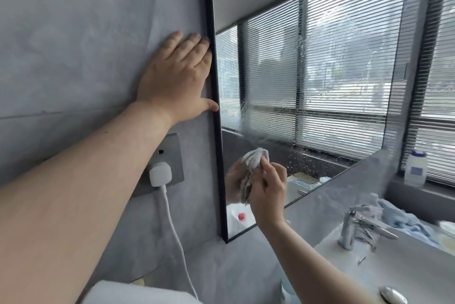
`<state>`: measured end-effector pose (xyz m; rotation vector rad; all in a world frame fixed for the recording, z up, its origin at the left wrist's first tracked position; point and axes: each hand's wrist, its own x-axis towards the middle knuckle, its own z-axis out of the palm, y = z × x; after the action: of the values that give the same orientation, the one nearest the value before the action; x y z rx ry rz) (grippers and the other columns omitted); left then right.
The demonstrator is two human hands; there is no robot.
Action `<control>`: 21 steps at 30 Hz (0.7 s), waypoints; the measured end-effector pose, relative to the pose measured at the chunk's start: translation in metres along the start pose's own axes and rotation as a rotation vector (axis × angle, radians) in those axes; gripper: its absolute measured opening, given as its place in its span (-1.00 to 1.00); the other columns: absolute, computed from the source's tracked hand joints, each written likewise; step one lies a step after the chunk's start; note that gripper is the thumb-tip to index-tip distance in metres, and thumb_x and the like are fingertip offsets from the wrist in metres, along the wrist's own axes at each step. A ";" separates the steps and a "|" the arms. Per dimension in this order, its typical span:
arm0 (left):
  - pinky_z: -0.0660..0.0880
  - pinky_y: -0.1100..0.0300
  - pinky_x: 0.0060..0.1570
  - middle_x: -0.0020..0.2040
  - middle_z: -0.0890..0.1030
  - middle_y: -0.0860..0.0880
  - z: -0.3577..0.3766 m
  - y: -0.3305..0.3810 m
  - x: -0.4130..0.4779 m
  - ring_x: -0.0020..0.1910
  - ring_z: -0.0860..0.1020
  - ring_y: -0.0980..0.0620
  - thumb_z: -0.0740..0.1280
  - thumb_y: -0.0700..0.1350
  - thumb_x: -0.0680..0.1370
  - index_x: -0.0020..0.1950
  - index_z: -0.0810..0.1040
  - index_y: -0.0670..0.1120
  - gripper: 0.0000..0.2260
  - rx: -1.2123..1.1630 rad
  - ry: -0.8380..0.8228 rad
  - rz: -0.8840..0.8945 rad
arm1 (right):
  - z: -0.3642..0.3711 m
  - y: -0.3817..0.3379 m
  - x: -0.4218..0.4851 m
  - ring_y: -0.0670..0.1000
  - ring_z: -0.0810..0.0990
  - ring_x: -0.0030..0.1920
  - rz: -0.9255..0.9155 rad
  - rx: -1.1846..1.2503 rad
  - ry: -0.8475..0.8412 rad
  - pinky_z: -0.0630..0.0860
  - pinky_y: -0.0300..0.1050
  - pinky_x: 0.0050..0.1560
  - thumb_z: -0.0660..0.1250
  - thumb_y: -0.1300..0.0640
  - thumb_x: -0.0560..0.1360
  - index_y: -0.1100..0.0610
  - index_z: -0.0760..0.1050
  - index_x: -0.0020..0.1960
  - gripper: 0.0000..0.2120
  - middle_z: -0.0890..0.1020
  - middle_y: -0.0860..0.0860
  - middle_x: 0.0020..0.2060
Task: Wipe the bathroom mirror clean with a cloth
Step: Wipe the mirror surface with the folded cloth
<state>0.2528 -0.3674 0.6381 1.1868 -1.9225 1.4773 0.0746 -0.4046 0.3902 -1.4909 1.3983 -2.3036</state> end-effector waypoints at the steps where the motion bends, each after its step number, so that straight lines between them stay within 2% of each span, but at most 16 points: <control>1: -0.05 -0.10 0.55 0.55 0.27 -0.20 0.000 0.000 0.000 0.56 0.17 -0.16 0.28 0.41 0.35 0.50 0.29 -0.26 -0.04 -0.003 0.001 0.005 | -0.002 0.013 -0.004 -0.20 0.50 0.04 0.144 -0.016 0.051 0.44 -0.23 0.18 0.33 0.12 0.60 0.16 0.59 0.25 -0.74 0.50 -0.02 0.07; 3: -0.03 -0.11 0.55 0.54 0.27 -0.21 0.000 0.000 0.000 0.55 0.18 -0.16 0.29 0.41 0.35 0.50 0.29 -0.27 -0.04 -0.009 0.007 0.007 | -0.006 0.040 -0.017 -0.03 0.56 0.10 0.432 0.004 0.169 0.48 0.00 0.26 0.33 0.03 0.59 0.11 0.57 0.22 -0.74 0.54 0.02 0.10; 5: -0.03 -0.12 0.55 0.55 0.27 -0.21 0.000 0.000 0.001 0.56 0.17 -0.16 0.28 0.41 0.34 0.50 0.28 -0.27 -0.03 -0.014 0.007 0.008 | -0.009 0.058 -0.028 0.07 0.62 0.07 0.582 0.067 0.258 0.53 0.15 0.21 0.32 -0.03 0.57 0.03 0.55 0.13 -0.80 0.61 0.04 0.06; 8: -0.02 -0.12 0.55 0.55 0.26 -0.20 0.001 -0.001 0.001 0.56 0.17 -0.16 0.24 0.42 0.34 0.50 0.28 -0.26 -0.03 -0.007 0.019 0.012 | -0.007 0.069 -0.033 0.10 0.64 0.04 0.674 0.048 0.302 0.56 0.15 0.18 0.32 -0.01 0.57 0.04 0.54 0.14 -0.80 0.64 0.08 0.05; 10: -0.02 -0.12 0.55 0.55 0.27 -0.20 0.001 -0.001 0.001 0.56 0.17 -0.15 0.20 0.43 0.33 0.51 0.27 -0.26 -0.03 -0.002 0.027 0.017 | -0.003 0.064 -0.029 0.08 0.64 0.03 0.668 0.076 0.306 0.57 0.15 0.16 0.31 -0.04 0.55 -0.03 0.54 0.11 -0.83 0.63 0.07 0.05; 12: -0.02 -0.12 0.55 0.55 0.26 -0.20 0.001 -0.001 0.001 0.56 0.16 -0.15 0.20 0.43 0.33 0.51 0.26 -0.26 -0.02 -0.003 0.031 0.020 | 0.000 0.049 -0.022 0.04 0.63 0.03 0.574 0.081 0.268 0.56 0.13 0.17 0.30 -0.03 0.55 -0.12 0.53 0.02 -0.93 0.61 0.03 0.03; 13: -0.03 -0.12 0.55 0.55 0.26 -0.20 0.002 -0.001 0.001 0.56 0.16 -0.15 0.21 0.43 0.34 0.51 0.26 -0.26 -0.02 -0.005 0.035 0.021 | 0.002 0.038 -0.021 0.02 0.60 0.06 0.510 0.077 0.230 0.53 0.07 0.20 0.30 0.03 0.58 -0.11 0.53 0.04 -0.92 0.58 0.01 0.05; 15: -0.03 -0.12 0.55 0.55 0.26 -0.21 0.003 0.000 0.001 0.56 0.16 -0.16 0.24 0.43 0.35 0.51 0.26 -0.27 -0.02 -0.009 0.047 0.030 | 0.007 0.015 -0.023 -0.07 0.50 0.10 0.338 0.045 0.135 0.41 -0.21 0.21 0.29 0.12 0.62 0.08 0.54 0.19 -0.83 0.50 -0.01 0.10; 17: -0.03 -0.13 0.55 0.55 0.26 -0.22 0.003 -0.001 0.000 0.56 0.17 -0.17 0.26 0.42 0.36 0.51 0.25 -0.28 -0.02 -0.016 0.055 0.040 | 0.016 -0.012 -0.034 -0.16 0.47 0.04 0.146 -0.004 0.056 0.36 -0.39 0.08 0.29 0.15 0.61 0.16 0.52 0.24 -0.78 0.45 -0.04 0.07; 19: -0.04 -0.13 0.55 0.54 0.26 -0.23 0.003 -0.001 0.000 0.56 0.16 -0.18 0.27 0.42 0.36 0.51 0.25 -0.29 -0.02 -0.031 0.059 0.041 | 0.025 -0.027 -0.049 -0.10 0.52 -0.01 -0.019 -0.028 -0.015 0.44 -0.29 0.01 0.26 0.09 0.58 0.06 0.51 0.22 -0.77 0.44 -0.07 0.06; 21: -0.03 -0.15 0.55 0.54 0.26 -0.24 0.004 -0.001 0.001 0.55 0.17 -0.18 0.28 0.41 0.36 0.50 0.25 -0.30 -0.02 -0.037 0.063 0.043 | 0.027 -0.027 -0.055 0.03 0.57 -0.08 -0.076 -0.023 -0.051 0.50 -0.16 -0.06 0.21 0.01 0.55 -0.02 0.47 0.21 -0.75 0.45 -0.08 0.06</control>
<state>0.2543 -0.3713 0.6382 1.0767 -1.9360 1.4762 0.1349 -0.3798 0.3741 -1.6250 1.3829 -2.2829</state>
